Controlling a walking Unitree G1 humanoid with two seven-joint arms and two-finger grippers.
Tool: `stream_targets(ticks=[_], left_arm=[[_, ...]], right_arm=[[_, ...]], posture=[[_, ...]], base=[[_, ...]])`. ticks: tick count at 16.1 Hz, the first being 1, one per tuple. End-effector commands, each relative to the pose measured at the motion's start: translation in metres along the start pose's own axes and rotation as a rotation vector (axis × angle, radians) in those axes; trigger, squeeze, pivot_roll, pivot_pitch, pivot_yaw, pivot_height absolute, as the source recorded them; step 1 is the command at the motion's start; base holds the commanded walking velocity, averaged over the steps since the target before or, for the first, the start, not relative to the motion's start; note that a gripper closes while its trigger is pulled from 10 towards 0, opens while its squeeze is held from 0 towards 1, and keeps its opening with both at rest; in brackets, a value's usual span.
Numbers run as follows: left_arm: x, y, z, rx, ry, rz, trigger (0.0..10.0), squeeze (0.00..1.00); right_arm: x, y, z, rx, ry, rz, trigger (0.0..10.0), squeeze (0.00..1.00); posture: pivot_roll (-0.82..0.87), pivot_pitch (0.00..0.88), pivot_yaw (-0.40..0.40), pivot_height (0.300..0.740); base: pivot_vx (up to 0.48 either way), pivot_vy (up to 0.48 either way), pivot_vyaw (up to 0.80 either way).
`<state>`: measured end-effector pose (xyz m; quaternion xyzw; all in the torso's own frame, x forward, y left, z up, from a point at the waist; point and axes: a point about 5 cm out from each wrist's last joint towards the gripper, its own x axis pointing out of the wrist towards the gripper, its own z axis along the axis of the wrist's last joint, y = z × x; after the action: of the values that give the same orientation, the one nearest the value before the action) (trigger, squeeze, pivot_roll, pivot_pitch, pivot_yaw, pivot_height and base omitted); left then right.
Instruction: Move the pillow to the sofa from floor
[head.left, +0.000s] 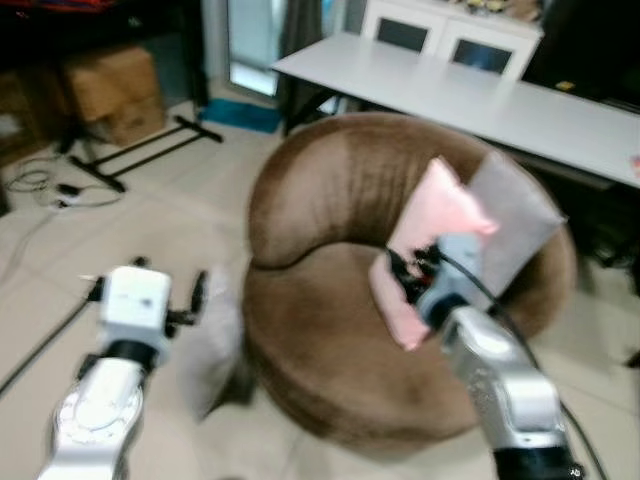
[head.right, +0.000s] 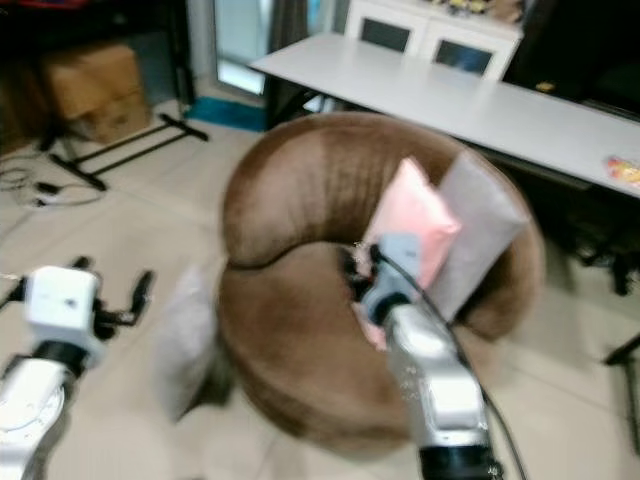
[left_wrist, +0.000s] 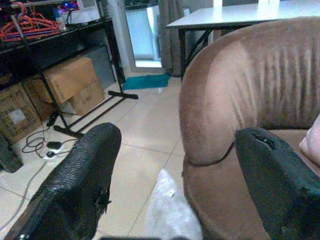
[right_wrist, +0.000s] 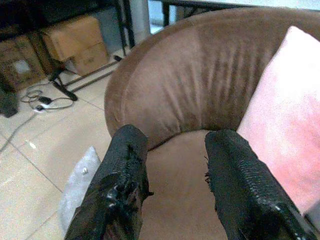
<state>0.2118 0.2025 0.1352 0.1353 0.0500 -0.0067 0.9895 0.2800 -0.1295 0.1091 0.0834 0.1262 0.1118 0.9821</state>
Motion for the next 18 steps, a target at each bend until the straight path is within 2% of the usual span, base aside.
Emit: stream_targets(ticks=[1,3,4,5,6,8,9,10,11,12,14,15,16,17,18], left_arm=[[0.001,0.003,0.002,0.014,-0.007,0.010,10.0,0.00],[0.002,0.003,0.003,0.015,-0.012,0.010,10.0,0.00],[0.002,0.002,0.005,0.001,-0.029,0.005,10.0,0.00],[0.002,0.001,0.010,0.005,-0.056,-0.001,10.0,0.00],[0.003,0.000,0.010,0.004,-0.054,0.000,10.0,0.00],[0.003,0.001,0.009,0.013,-0.042,0.005,10.0,0.00],[0.003,0.001,0.009,0.018,-0.045,0.007,10.0,0.00],[0.003,0.001,0.010,0.022,-0.057,0.008,10.0,0.00],[0.004,0.001,0.010,0.024,-0.063,0.009,10.0,0.00],[0.004,0.002,0.011,0.030,-0.068,0.010,10.0,0.00],[0.004,0.002,0.012,0.033,-0.072,0.009,10.0,0.00],[0.005,0.003,0.013,0.033,-0.077,0.011,10.0,0.00],[0.005,0.003,0.013,0.031,-0.080,0.012,10.0,0.00],[0.005,0.004,0.013,0.029,-0.080,0.014,10.0,0.00],[0.005,0.004,0.011,0.030,-0.079,0.014,10.0,0.00]], right_arm=[[0.001,0.003,0.002,0.003,0.000,0.006,10.0,0.00],[0.001,0.004,0.001,-0.006,-0.004,0.020,10.0,0.00],[0.001,0.003,0.002,-0.111,-0.022,-0.005,10.0,0.57],[0.001,0.003,0.000,-0.195,-0.029,0.009,10.0,1.00],[0.001,0.007,0.001,-0.114,-0.041,0.051,10.0,1.00],[-0.001,0.010,0.004,-0.101,-0.073,0.094,10.0,1.00],[0.000,0.010,0.003,-0.039,-0.080,0.088,10.0,1.00],[0.001,0.005,0.004,-0.096,-0.101,0.066,10.0,1.00],[0.004,0.000,0.003,-0.099,-0.076,0.043,10.0,1.00],[0.005,-0.003,0.002,-0.023,-0.058,0.048,10.0,1.00],[0.004,0.000,0.000,-0.051,-0.051,0.085,10.0,1.00],[0.003,0.001,0.001,-0.199,-0.095,0.058,10.0,1.00],[0.003,0.005,-0.001,-0.205,-0.097,0.091,10.0,1.00],[0.003,0.008,-0.003,-0.134,-0.103,0.103,10.0,1.00],[0.004,0.007,-0.004,-0.117,-0.086,0.089,10.0,1.00]], posture=[[0.09,0.000,-0.123,0.740],[0.09,0.000,-0.121,0.740],[0.09,0.000,-0.121,0.740],[0.09,0.000,-0.121,0.740],[0.09,0.000,-0.117,0.740],[0.09,0.000,-0.117,0.740],[0.10,0.000,-0.117,0.740],[0.10,0.000,-0.117,0.740],[0.10,0.000,-0.116,0.740],[0.10,0.000,-0.116,0.740],[0.10,0.000,-0.115,0.740],[0.11,0.000,-0.117,0.740],[0.11,0.000,-0.118,0.740],[0.11,0.000,-0.118,0.740],[0.10,0.000,-0.116,0.740]], base=[[0.000,0.364,0.00],[0.000,0.362,0.00],[0.000,0.289,0.00],[0.000,0.000,0.73],[0.000,0.000,0.80],[0.000,0.000,0.80],[0.000,0.000,0.80],[0.000,0.000,0.79],[0.000,0.000,0.80],[0.000,0.000,0.80],[0.000,0.000,0.80],[0.000,0.000,0.63],[0.000,0.000,0.00],[0.000,0.000,0.00],[0.247,0.000,0.00]])
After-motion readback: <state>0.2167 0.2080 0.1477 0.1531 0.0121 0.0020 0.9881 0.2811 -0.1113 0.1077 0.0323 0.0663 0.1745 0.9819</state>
